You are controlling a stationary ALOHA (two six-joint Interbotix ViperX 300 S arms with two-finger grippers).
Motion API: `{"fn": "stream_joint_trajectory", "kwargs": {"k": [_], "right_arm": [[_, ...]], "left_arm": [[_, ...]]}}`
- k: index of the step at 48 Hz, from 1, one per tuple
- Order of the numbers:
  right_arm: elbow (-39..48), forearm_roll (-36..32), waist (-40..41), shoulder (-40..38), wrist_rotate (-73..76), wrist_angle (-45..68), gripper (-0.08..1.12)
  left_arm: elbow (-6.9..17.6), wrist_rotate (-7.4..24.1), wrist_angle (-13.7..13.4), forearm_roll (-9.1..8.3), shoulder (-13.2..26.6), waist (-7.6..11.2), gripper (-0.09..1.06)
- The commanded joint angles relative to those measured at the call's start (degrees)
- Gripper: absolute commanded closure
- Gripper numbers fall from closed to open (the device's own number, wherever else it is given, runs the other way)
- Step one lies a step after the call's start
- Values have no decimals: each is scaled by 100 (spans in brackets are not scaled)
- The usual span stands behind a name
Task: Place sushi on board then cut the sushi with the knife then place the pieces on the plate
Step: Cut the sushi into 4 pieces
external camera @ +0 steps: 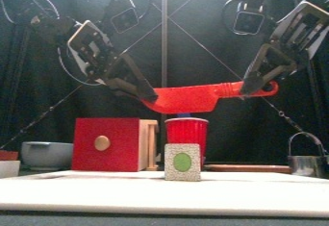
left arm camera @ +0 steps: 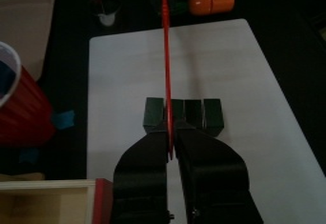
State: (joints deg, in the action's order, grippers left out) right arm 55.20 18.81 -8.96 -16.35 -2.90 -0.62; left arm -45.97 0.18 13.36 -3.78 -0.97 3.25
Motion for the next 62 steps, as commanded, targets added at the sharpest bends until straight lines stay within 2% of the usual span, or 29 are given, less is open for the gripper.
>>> {"fn": "stream_joint_trajectory", "kwargs": {"k": [1,7,12,23,44,51,62], "right_arm": [[-202,18,-105,35,-18,-9,57],[-299,35,-114,158,-9,-26,57],[-316,35,-114,229,-9,-88,57],[-316,35,-105,290,-9,-132,57],[-272,18,-105,290,-18,-308,57],[-237,35,-114,290,-18,-316,57],[-193,35,-132,290,-18,-316,57]], "left_arm": [[149,18,0,-26,53,-97,59],[255,18,-229,-26,167,-132,59],[466,26,-536,-70,325,-202,59],[826,0,-1037,-466,483,-255,59],[1002,18,-1072,-519,598,-343,59],[1072,18,-1107,-563,694,-334,59],[1055,26,-1125,-589,747,-299,59]]}}
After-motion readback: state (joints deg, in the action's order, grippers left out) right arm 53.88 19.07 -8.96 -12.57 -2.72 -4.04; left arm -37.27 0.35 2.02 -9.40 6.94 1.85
